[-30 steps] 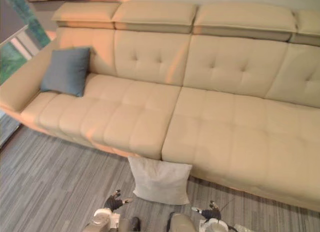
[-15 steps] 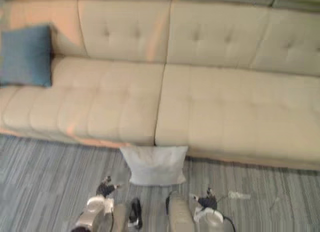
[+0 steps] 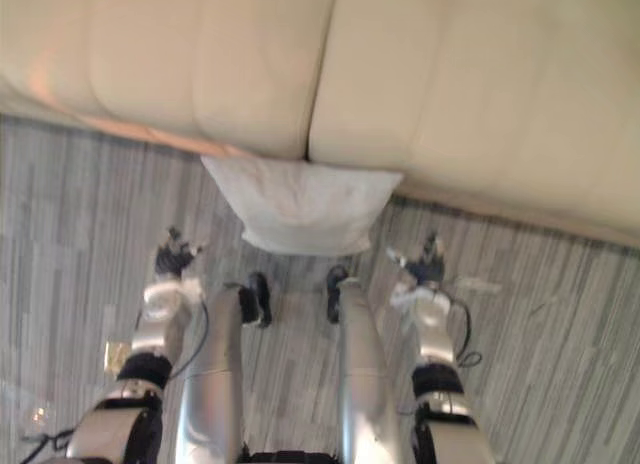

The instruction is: Pick up cushions and gather them together orderly.

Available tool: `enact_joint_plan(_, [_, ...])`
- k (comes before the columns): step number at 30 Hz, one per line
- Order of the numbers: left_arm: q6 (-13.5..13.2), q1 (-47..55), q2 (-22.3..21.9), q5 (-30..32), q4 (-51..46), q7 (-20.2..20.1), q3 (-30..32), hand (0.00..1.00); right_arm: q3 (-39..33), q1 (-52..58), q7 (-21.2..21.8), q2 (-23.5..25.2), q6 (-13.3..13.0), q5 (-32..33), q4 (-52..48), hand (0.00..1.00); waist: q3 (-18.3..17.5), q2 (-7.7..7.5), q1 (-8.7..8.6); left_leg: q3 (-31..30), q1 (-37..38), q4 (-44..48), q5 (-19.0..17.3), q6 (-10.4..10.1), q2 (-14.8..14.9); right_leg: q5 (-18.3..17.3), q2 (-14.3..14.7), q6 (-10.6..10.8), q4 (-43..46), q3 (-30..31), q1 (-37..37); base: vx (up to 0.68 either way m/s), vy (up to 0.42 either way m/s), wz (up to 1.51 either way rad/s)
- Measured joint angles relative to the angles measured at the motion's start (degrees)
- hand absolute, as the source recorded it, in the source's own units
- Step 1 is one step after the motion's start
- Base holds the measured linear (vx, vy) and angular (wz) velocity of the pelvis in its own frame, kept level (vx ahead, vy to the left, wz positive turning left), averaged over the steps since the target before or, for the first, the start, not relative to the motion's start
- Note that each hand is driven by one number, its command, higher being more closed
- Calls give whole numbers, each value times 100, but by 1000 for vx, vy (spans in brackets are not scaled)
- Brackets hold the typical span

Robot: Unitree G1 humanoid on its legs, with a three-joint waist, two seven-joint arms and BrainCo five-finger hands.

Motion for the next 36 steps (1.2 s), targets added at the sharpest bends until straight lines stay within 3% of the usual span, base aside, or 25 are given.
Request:
enact_joint_plan(5, [4,-1128,272,9,13,-2,-383,0,117,-1261,-102,-224,-3,56,41,0,134,-3,-8,-116,-1036,379,43,-2,-3,1,-43,1,387,-81,-995,-79,-26,7])
enact_joint_plan(11, [12,-1791,102,99,15,27,-1083,0,492,-1844,-270,-36,-24,102,280,0,179,6,-45,-209,-1434,446,93,-15,-26,2,-97,2,475,-179,-1343,-55,-5,6])
enact_joint_plan(12, [17,-1872,-18,124,15,144,-1131,0,523,-1897,-287,45,-23,101,335,100,184,15,-59,-235,-1463,468,93,-15,-24,1,-99,2,493,-209,-1361,-34,7,4])
enact_joint_plan(13, [26,-1948,-70,127,15,257,-1170,100,581,-1968,-311,125,-23,99,394,100,184,15,-83,-249,-1488,468,101,-30,-27,0,-106,4,507,-226,-1385,-40,8,4])
enact_joint_plan(20, [130,-2106,-137,224,1,715,-1239,100,713,-2176,-515,258,7,94,583,100,184,15,-164,-254,-1503,265,250,-104,-109,47,-174,-73,405,-252,-1429,-31,9,9])
enact_joint_plan(27, [152,-1978,-139,-10,-123,875,-1301,100,991,-1735,-551,267,8,109,359,100,182,13,-215,-237,-1182,259,251,-103,-19,85,-101,-119,327,-267,-1106,-13,11,-5])
enact_joint_plan(33, [137,-1152,-250,-126,-1091,882,-1588,100,1157,-757,-552,324,2,235,-517,100,163,3,-261,-87,31,-463,419,-161,42,304,8,-186,-403,-229,31,-32,-4,-10])
enact_joint_plan(36, [20,-459,-415,-242,-1658,891,-1798,100,1171,97,-580,378,-25,224,-1322,100,133,-12,-264,-69,1027,-1037,522,-227,37,395,52,-187,-968,-270,1031,22,-34,-1])
